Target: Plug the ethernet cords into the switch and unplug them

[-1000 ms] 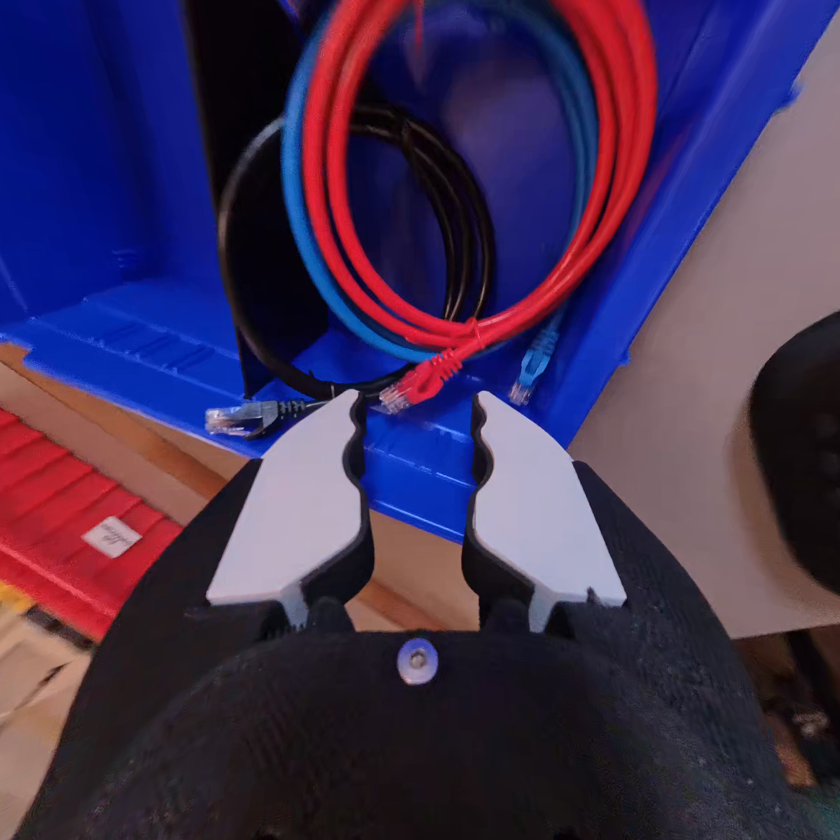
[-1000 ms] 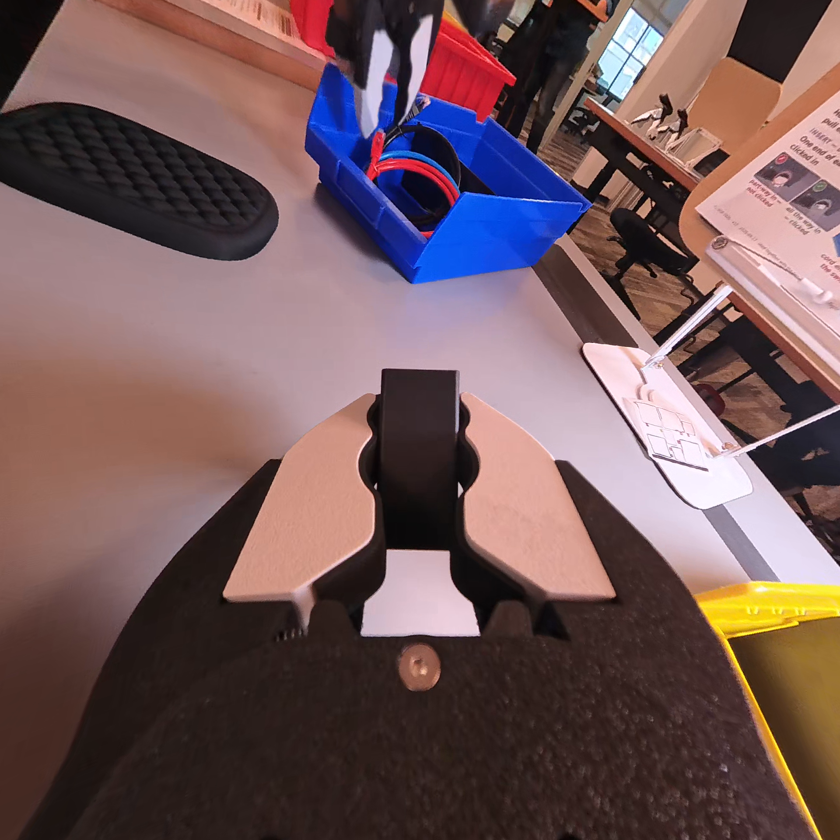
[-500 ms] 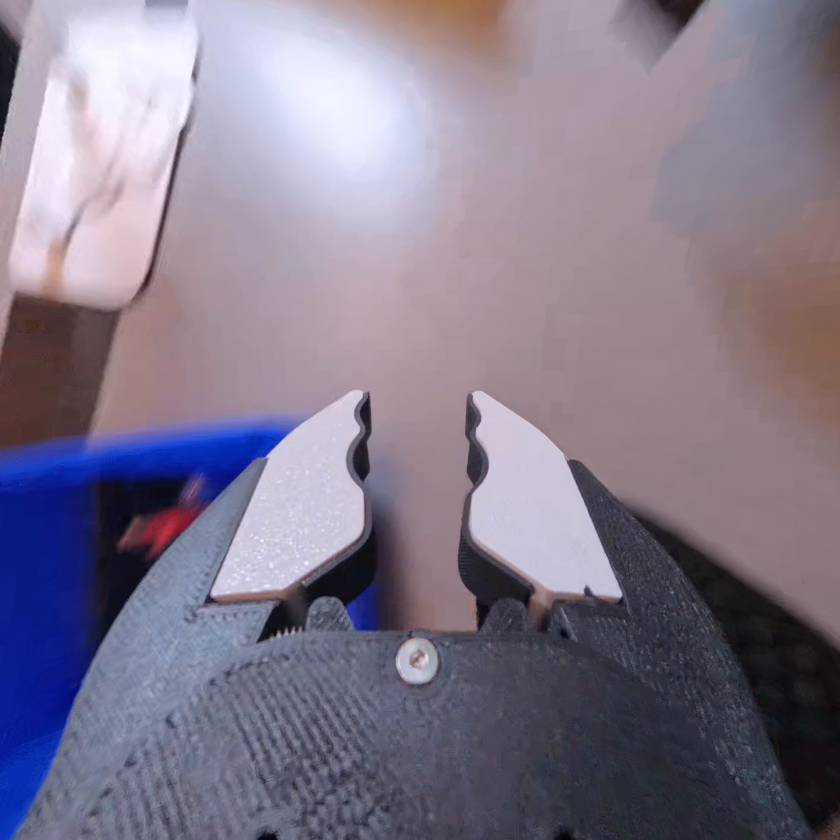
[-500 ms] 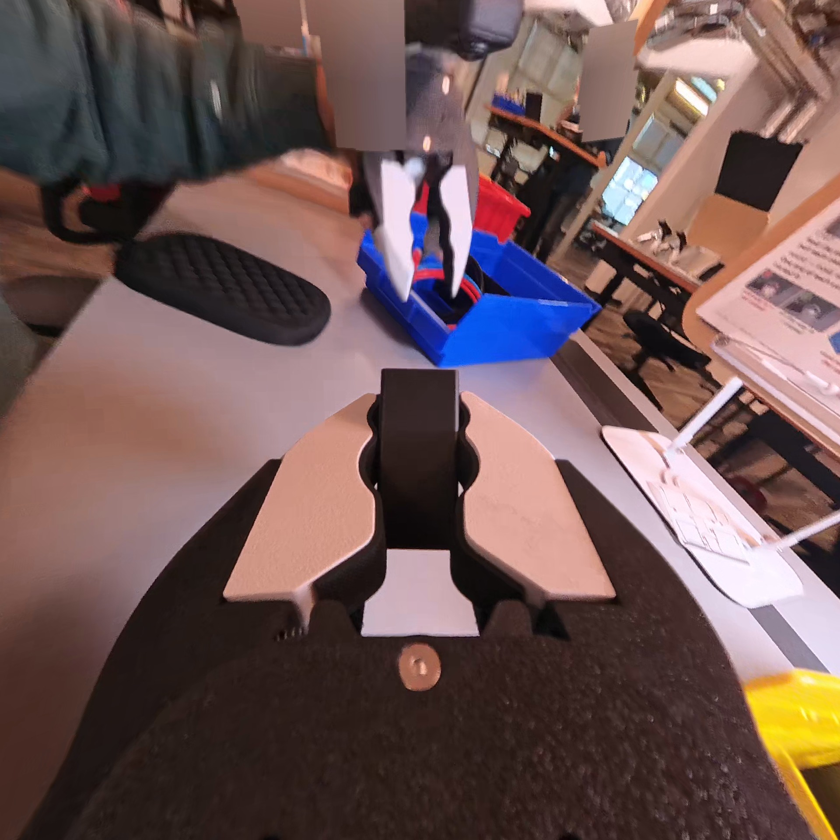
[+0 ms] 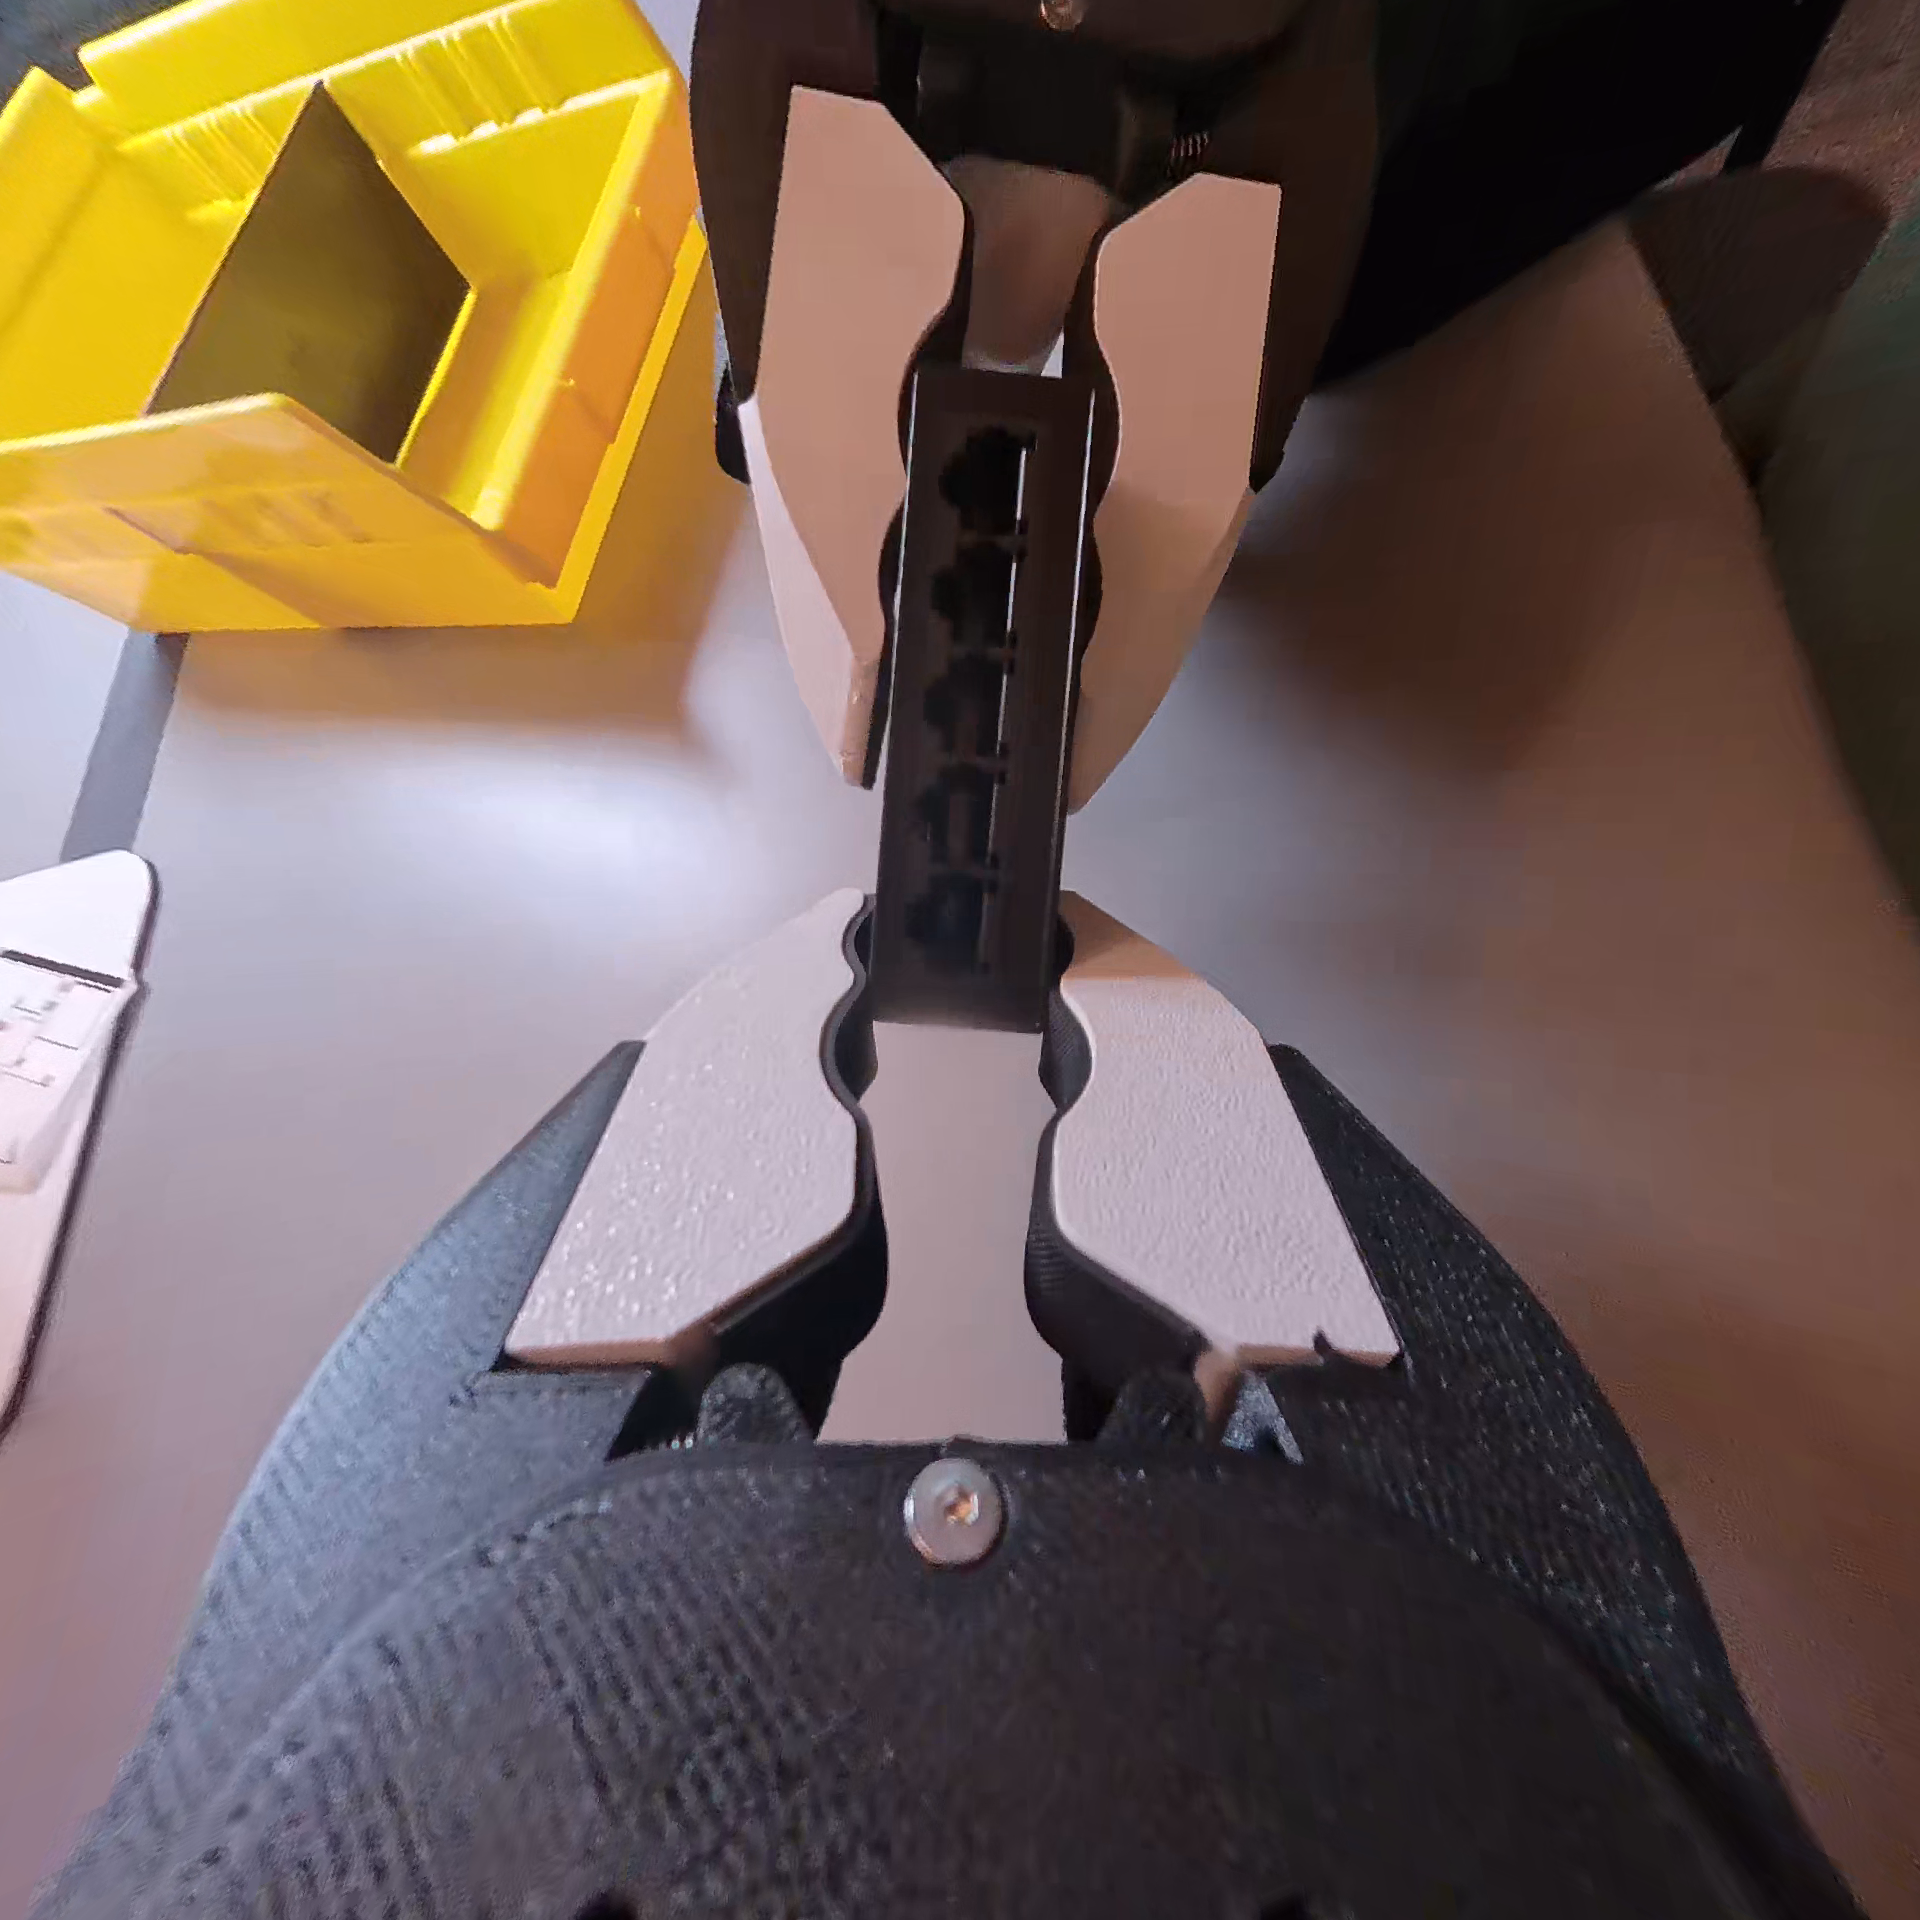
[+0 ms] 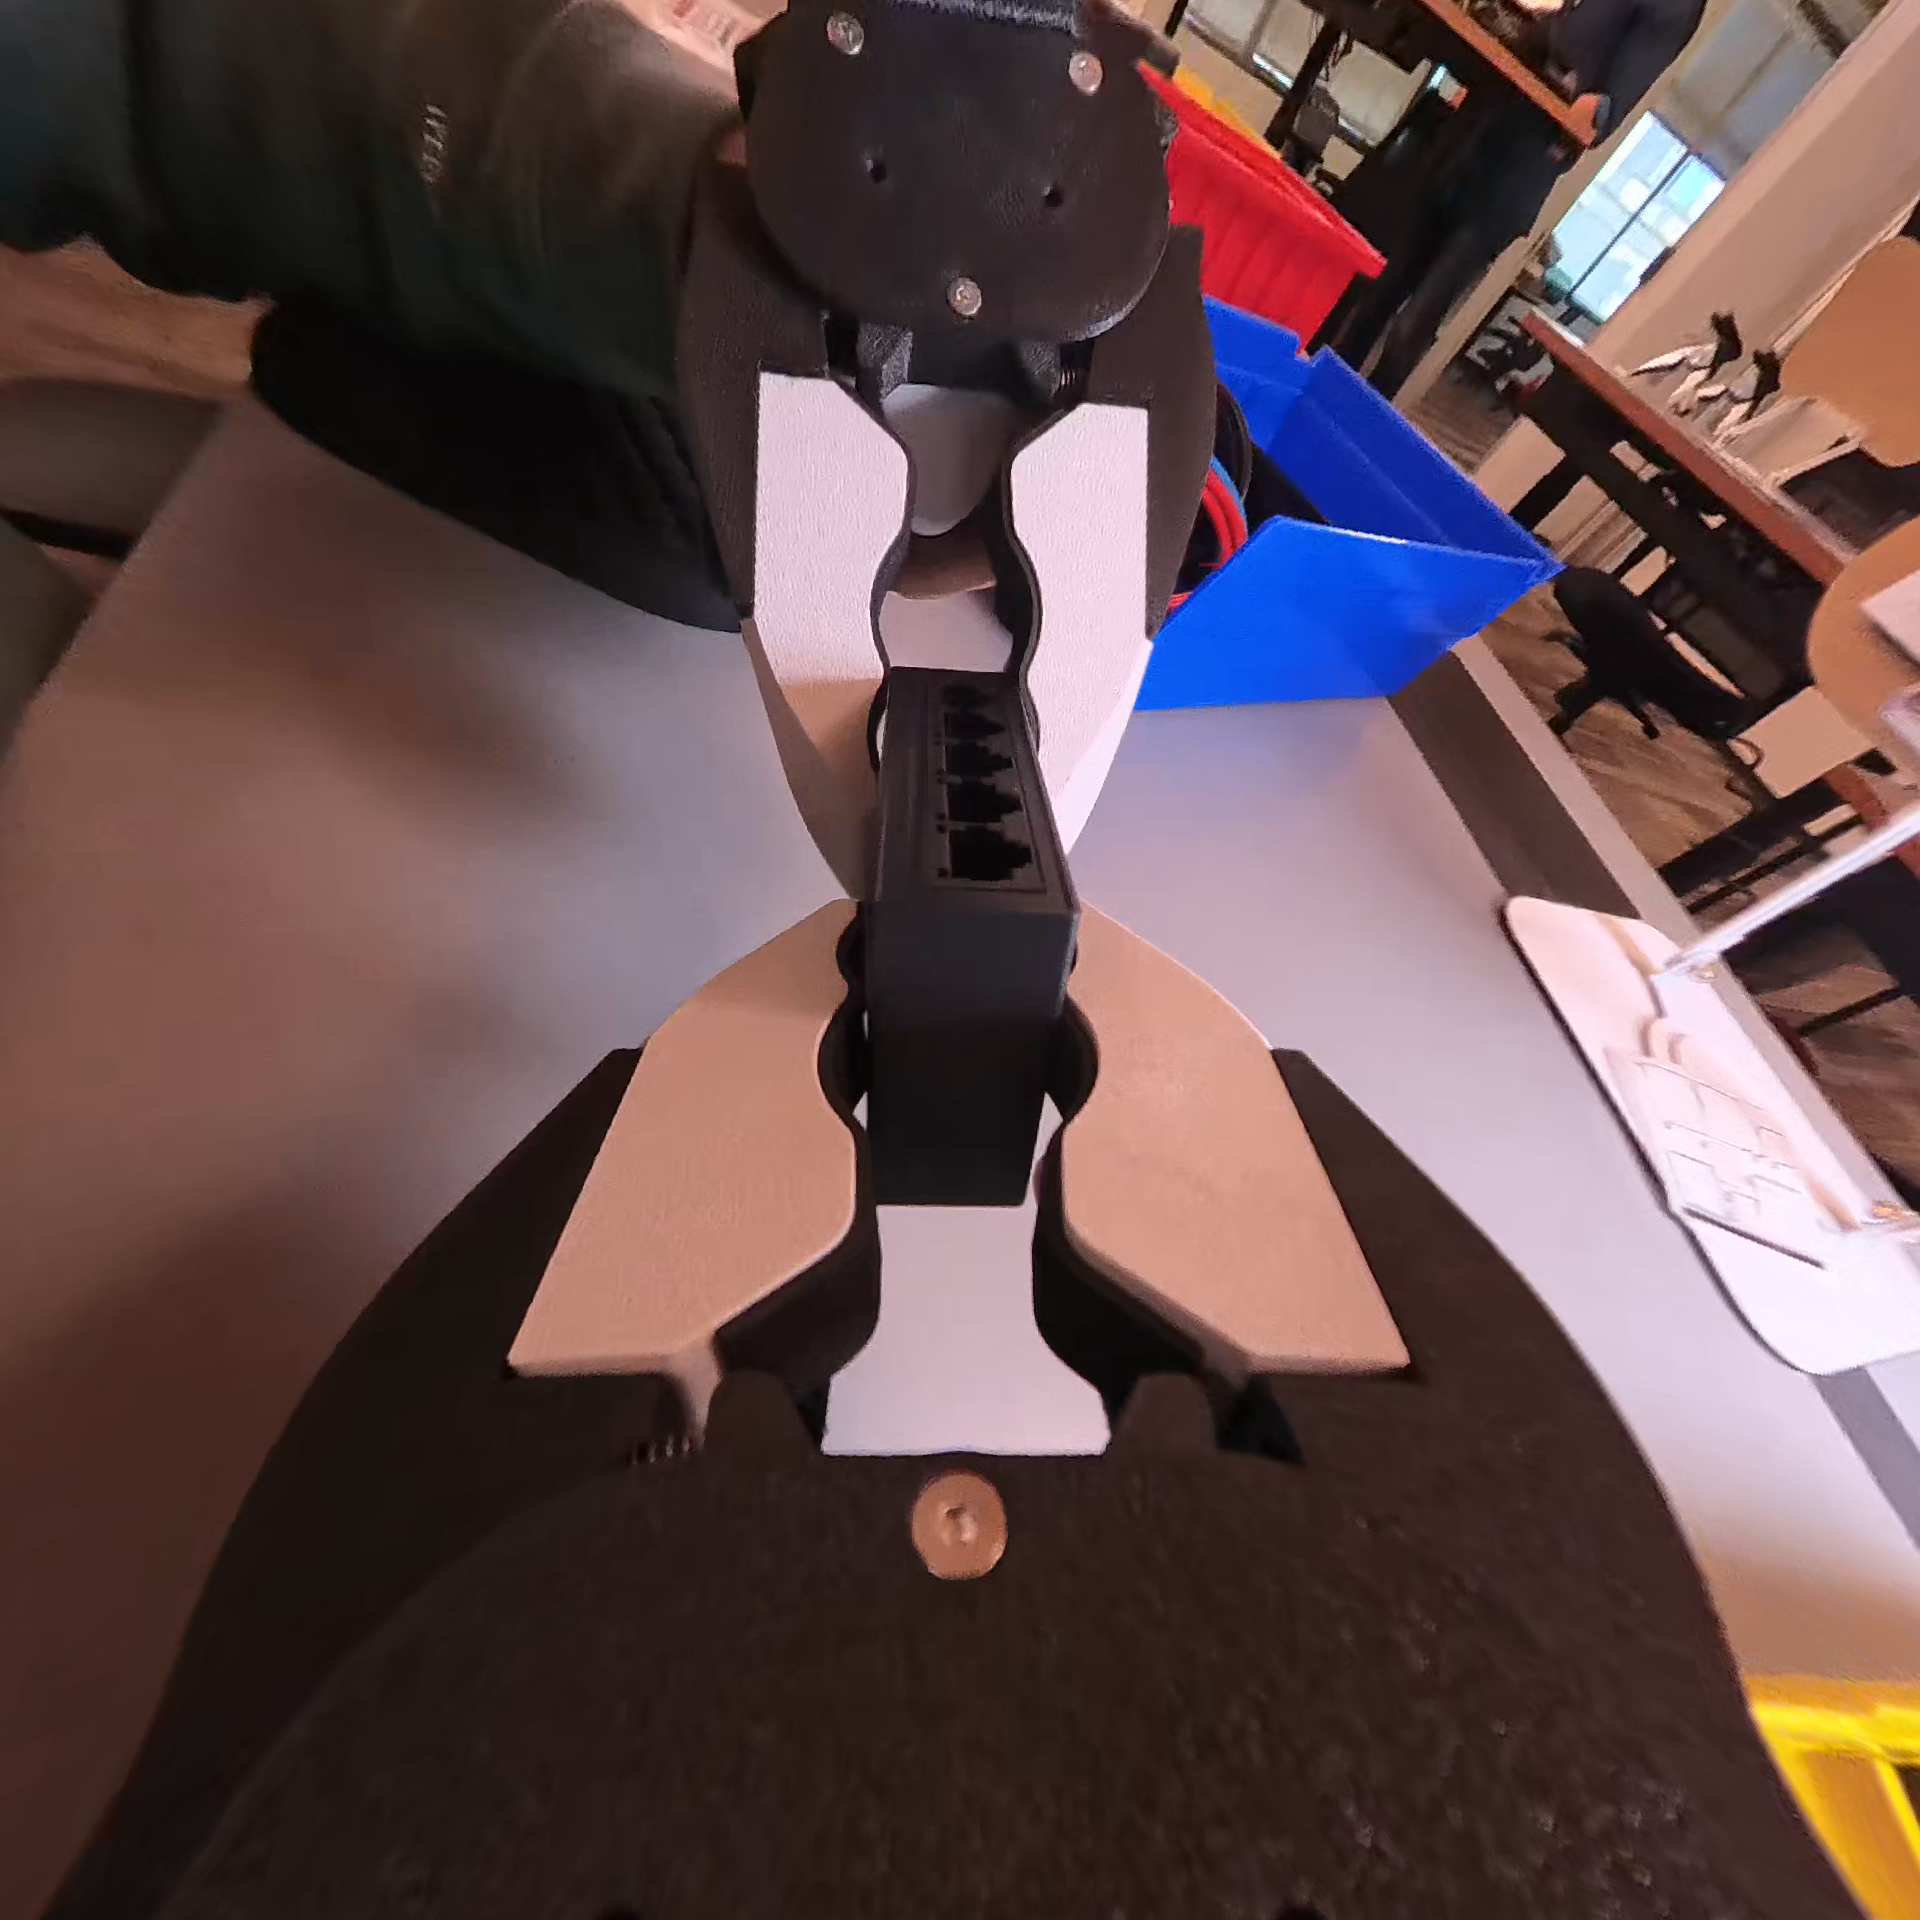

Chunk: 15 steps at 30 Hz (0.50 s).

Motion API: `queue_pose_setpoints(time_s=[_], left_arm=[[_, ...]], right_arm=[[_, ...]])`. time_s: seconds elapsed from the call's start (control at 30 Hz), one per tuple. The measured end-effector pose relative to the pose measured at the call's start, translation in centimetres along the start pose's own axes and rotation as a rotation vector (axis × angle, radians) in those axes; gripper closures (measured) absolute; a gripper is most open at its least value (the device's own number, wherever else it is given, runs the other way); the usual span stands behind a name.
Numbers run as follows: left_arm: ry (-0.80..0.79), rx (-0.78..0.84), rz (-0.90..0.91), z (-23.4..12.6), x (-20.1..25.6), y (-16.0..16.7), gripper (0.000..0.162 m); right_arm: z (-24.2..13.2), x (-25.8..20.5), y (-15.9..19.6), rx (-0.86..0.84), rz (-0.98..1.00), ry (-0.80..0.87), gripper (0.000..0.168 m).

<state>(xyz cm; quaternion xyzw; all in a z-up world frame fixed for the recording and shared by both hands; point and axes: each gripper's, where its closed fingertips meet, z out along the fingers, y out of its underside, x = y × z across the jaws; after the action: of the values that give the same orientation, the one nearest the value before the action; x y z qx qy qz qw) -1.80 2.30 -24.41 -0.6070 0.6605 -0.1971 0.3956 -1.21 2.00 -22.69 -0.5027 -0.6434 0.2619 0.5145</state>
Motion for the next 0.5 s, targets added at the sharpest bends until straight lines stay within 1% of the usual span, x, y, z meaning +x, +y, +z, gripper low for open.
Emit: queue_pose_setpoints(time_s=[0.03,0.17,0.5], left_arm=[[0.01,0.007,-0.024,0.0,0.1,0.2,0.134],[0.006,0.002,-0.037,0.0,0.3,0.7,0.134],[0.0,0.014,-0.027,0.3,0.8,0.3,0.134]], right_arm=[[0.2,-0.1,0.0,-0.006,0.02,-0.012,0.138],[1.0,-0.3,0.5,-0.051,-0.01,-0.004,0.137],[1.2,-0.9,0.5,-0.047,-0.002,-0.019,0.139]])
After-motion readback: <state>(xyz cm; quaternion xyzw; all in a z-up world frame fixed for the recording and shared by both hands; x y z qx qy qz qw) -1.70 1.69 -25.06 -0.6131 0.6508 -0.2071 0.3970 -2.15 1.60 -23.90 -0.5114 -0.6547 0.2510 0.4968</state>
